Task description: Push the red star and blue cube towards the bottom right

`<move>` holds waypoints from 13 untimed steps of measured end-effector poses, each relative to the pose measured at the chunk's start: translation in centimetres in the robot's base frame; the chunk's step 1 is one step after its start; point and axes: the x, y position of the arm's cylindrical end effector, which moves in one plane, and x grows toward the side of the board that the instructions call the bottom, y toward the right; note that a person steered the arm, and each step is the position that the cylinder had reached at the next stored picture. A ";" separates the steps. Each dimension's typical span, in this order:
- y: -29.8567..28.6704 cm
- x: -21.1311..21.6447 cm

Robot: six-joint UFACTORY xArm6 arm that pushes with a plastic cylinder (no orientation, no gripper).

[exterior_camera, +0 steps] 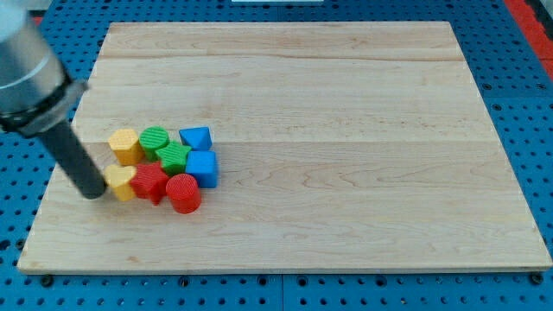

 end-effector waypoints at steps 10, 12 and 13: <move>19.1 -9.2; 23.9 -5.7; 27.9 -2.7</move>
